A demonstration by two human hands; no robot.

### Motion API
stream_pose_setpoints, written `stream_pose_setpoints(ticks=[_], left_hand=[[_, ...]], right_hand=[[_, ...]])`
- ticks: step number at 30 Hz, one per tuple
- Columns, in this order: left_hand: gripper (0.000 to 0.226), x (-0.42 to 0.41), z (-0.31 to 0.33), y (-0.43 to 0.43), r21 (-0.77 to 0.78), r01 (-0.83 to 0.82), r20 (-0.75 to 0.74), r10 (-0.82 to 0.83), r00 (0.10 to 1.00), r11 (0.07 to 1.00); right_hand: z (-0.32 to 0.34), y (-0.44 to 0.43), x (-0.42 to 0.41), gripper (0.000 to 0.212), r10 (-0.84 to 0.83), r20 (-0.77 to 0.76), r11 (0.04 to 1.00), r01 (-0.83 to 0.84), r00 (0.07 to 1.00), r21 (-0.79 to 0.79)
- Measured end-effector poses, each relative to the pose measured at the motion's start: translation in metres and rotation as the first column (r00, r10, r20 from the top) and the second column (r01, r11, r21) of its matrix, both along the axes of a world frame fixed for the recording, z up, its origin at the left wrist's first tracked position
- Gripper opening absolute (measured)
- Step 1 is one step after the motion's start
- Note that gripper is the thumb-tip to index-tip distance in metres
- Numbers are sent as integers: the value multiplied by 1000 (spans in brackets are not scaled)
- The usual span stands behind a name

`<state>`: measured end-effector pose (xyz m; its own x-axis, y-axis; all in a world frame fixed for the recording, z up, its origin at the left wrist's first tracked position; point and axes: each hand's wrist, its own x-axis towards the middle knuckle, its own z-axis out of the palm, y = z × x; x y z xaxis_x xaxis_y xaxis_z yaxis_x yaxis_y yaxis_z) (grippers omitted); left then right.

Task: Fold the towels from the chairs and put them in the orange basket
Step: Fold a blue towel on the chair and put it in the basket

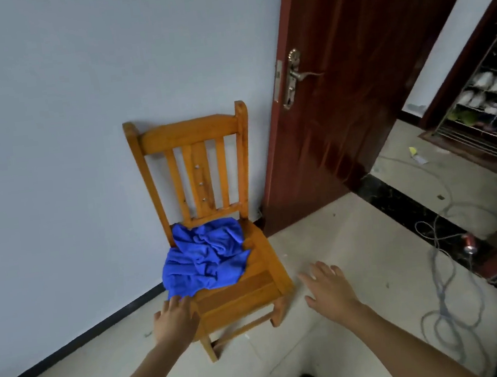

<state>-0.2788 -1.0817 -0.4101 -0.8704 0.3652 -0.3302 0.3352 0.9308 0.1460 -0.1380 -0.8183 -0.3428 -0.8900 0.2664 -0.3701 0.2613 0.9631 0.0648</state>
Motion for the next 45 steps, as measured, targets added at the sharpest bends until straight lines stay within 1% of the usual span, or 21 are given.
stream_pose_setpoints(ticks=[4, 9, 14, 18, 21, 24, 26, 31, 35, 39, 41, 43, 45], left_hand=[[46, 6, 3, 38, -3, -183, 31, 183, 983, 983], [47, 30, 0, 80, 47, -351, 88, 346, 934, 935], [49, 49, -10, 83, 9, -453, 124, 448, 885, 892], [49, 38, -16, 70, -1, -522, 154, 516, 843, 853], [48, 24, -23, 60, -3, -550, 180, 541, 821, 835], [46, 3, -32, 52, -15, -562, 222, 550, 805, 827], [46, -13, -40, 49, -34, -552, 257, 541, 800, 833], [47, -64, -67, 51, -53, -549, 316, 536, 783, 834], [48, -91, -99, 66, -37, -568, 363, 541, 759, 822], [52, -114, -137, 79, 1, -553, 359, 516, 777, 833], [54, -123, -167, 84, -5, -541, 356, 507, 785, 841], [57, -129, -191, 88, -20, -516, 337, 492, 803, 856], [64, -134, -214, 93, -40, -498, 311, 485, 818, 866]], right_hand=[[-10, 52, -35, 48, 159, -4, 987, -159, 987, -30], [-23, 88, -74, 47, 310, 13, 950, -309, 951, -49], [-47, 83, -103, 47, 402, 48, 910, -394, 914, -128], [-61, 67, -130, 43, 489, 39, 862, -476, 871, -171], [-71, 53, -147, 41, 529, 61, 839, -510, 847, -192], [-80, 45, -164, 41, 545, 83, 827, -519, 834, -216], [-83, 42, -178, 42, 541, 71, 827, -514, 838, -229], [-110, 41, -216, 43, 468, 11, 849, -447, 883, -282], [-160, 42, -230, 46, 466, 87, 851, -419, 880, -317], [-213, 39, -248, 46, 444, 110, 866, -395, 889, -307], [-244, 35, -261, 50, 422, 116, 882, -378, 899, -280], [-266, 30, -274, 58, 406, 11, 883, -389, 914, -262], [-294, 27, -282, 69, 419, -17, 883, -412, 908, -226]])
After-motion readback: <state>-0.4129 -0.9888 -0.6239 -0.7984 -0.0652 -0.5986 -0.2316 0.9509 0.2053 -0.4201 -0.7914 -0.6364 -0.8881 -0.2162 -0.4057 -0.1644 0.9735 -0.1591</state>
